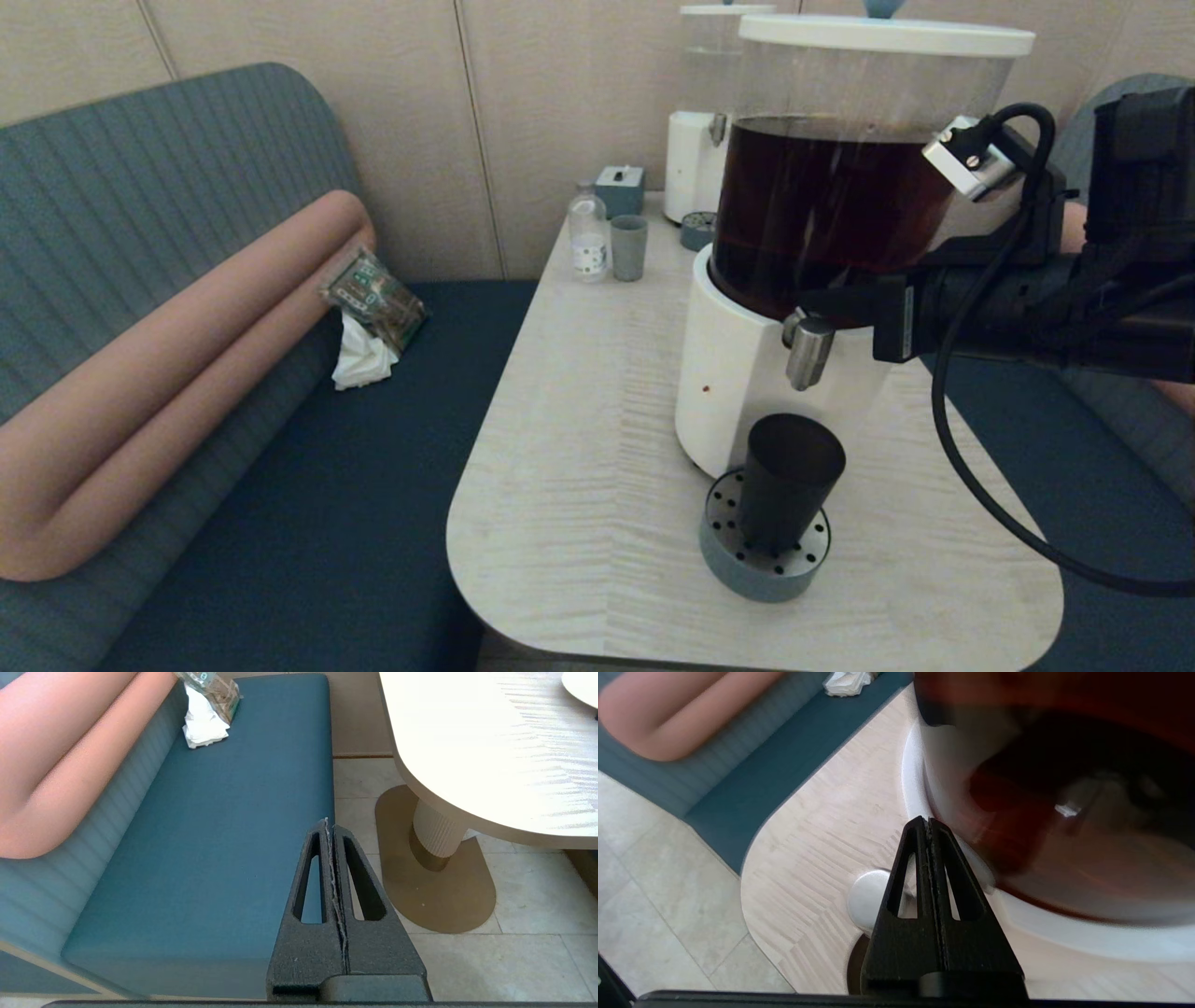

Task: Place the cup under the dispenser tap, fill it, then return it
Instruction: Turn on the faucet

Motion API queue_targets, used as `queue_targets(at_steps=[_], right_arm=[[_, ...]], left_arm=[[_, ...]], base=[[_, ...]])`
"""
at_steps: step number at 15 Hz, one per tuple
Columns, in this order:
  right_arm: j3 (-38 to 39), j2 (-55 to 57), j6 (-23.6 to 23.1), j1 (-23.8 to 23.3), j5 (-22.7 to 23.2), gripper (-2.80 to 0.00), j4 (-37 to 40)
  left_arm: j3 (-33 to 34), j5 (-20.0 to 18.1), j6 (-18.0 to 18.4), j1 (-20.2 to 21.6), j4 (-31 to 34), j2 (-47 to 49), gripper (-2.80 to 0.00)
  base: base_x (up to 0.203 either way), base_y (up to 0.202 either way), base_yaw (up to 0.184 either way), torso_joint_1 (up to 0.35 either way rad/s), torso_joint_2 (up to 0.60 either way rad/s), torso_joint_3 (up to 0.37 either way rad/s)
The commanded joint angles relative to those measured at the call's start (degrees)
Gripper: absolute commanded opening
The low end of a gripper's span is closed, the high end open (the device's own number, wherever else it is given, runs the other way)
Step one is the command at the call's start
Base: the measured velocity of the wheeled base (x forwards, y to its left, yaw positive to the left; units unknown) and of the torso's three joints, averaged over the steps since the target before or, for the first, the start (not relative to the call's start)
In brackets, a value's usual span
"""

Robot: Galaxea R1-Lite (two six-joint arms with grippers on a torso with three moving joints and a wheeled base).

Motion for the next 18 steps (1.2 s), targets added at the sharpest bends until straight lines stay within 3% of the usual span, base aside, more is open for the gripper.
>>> queue_targets(at_steps=[1,10,18], right_arm=[[0.5,-0.1,0.0,0.3,0.2,-2.8,-0.3],[0.8,-1.6,0.3,0.5,-0.7,-2.8,-0.4],[0.8,-2.6,0.0,1.6,-9.7,-2.8,1.5]], left_arm=[[0.0,0.0,0.0,0.0,0.0,0.1,-2.8],[0.0,0.0,0.0,0.1,0.0,0.1,-2.8],[0.0,0.0,0.0,0.1,0.0,0.1,-2.8]], base=[[0.0,0.0,0.0,0.0,0.0,0.0],[0.0,0.0,0.0,0.0,0.0,0.0],[0.0,0.0,0.0,0.0,0.0,0.0]])
